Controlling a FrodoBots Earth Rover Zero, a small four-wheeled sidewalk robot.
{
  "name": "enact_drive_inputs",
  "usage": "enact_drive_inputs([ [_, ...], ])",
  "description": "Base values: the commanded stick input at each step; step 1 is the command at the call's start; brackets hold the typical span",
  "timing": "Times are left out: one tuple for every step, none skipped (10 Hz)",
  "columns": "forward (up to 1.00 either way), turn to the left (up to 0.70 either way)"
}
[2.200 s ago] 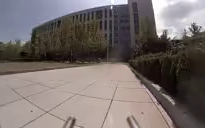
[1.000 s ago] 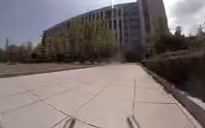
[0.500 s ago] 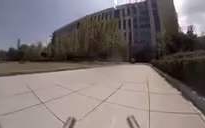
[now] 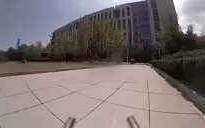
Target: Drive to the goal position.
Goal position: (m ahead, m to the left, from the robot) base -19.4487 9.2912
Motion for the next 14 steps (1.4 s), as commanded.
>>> enact_drive_inputs([
  [0.0,0.45],
  [0.0,0.45],
  [0.0,0.45],
  [0.0,0.45],
  [0.0,0.45],
  [0.0,0.45],
  [0.0,0.45],
  [0.0,0.45],
  [0.0,0.45],
  [0.0,0.45],
  [0.0,0.45],
  [0.0,0.43],
  [0.0,0.0],
  [0.0,0.08],
])
